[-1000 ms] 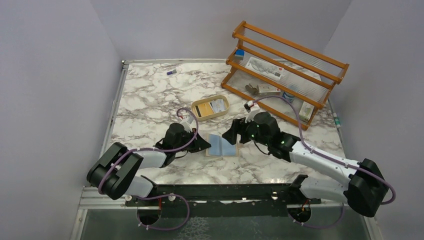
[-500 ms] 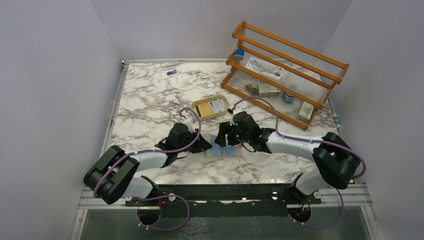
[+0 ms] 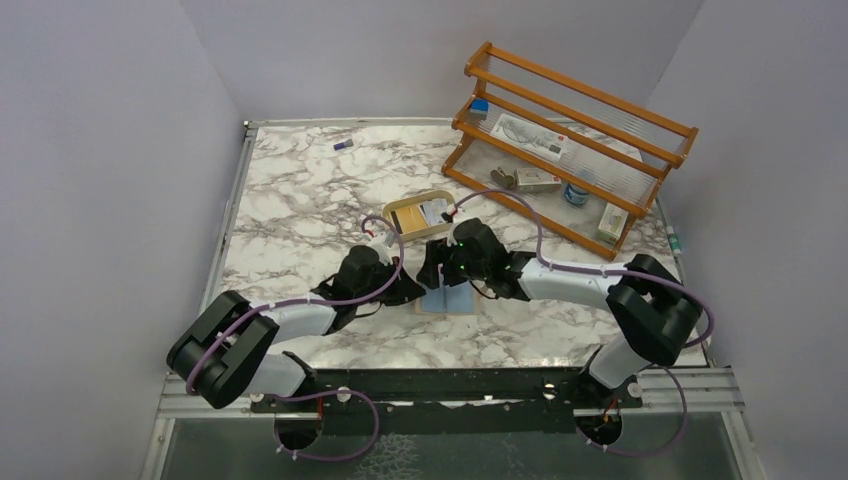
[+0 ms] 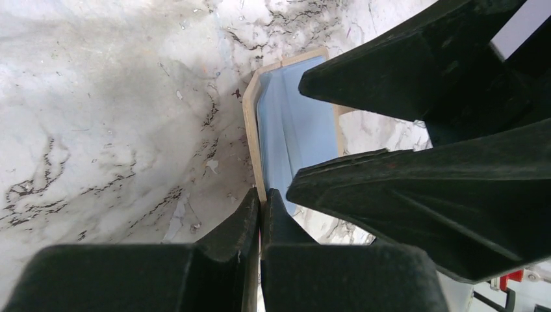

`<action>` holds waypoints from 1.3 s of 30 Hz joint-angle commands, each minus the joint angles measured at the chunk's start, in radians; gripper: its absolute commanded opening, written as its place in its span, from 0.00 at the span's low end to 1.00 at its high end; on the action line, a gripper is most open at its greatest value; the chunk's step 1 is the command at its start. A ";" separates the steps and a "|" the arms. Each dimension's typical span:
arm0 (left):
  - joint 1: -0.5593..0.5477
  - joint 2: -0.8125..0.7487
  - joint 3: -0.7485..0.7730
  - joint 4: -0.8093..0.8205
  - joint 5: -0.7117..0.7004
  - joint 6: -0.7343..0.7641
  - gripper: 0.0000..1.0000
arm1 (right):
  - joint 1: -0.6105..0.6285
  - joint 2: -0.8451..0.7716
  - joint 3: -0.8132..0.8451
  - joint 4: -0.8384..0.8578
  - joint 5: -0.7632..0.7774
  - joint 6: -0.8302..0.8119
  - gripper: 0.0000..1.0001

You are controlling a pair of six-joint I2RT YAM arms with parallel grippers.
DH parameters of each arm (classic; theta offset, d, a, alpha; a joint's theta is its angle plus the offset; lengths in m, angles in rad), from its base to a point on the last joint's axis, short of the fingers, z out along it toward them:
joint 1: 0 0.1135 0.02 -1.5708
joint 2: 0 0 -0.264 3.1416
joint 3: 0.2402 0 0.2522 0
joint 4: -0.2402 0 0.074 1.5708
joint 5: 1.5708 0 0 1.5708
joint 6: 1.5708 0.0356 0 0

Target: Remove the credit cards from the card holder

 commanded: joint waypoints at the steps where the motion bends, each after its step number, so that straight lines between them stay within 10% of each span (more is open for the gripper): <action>1: -0.007 -0.001 0.028 -0.020 -0.031 0.021 0.00 | 0.013 0.031 0.025 0.002 0.023 -0.008 0.69; 18: -0.007 -0.043 0.017 -0.061 -0.038 0.031 0.00 | 0.014 0.137 0.023 0.014 0.067 0.007 0.68; 31: -0.006 -0.100 0.007 -0.106 -0.057 0.041 0.35 | 0.007 0.128 0.004 -0.011 0.106 -0.007 0.68; 39: -0.006 -0.103 0.001 -0.105 -0.062 0.039 0.09 | 0.005 0.118 -0.009 -0.016 0.105 -0.004 0.68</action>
